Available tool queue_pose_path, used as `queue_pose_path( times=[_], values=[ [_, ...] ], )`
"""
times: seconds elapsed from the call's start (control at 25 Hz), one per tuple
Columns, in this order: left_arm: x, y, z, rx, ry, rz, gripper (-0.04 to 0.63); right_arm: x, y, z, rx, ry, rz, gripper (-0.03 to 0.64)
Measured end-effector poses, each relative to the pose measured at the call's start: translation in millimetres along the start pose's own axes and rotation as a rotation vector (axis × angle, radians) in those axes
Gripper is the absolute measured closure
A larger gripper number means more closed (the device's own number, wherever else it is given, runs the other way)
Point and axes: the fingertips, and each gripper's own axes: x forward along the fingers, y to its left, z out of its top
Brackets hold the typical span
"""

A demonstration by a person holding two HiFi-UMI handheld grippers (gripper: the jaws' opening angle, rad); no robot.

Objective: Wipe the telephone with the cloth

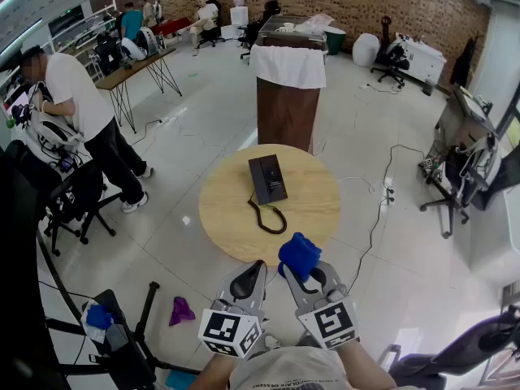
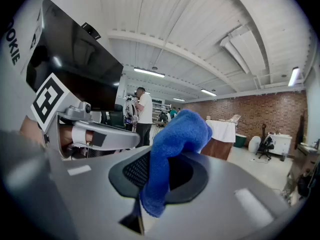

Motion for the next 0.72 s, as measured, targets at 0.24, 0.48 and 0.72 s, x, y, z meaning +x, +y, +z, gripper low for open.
queue_pose_path(
  times=[0.24,0.48,0.72],
  values=[
    [2.9,11.7,2.8,0.000,-0.004,-0.014,0.595,12.3,0.2,1.4,-0.003,0.012,-0.012,0.557],
    [14.2,19.5,0.0,0.004,0.007,-0.024,0.595,21.7,-9.1,1.5,-0.001,0.001,-0.031,0.557],
    [33.0,30.4,-3.1,0.003,0.026,-0.029,0.595,38.3,-22.3,-0.7,0.014,0.013,-0.034,0.557]
  ],
)
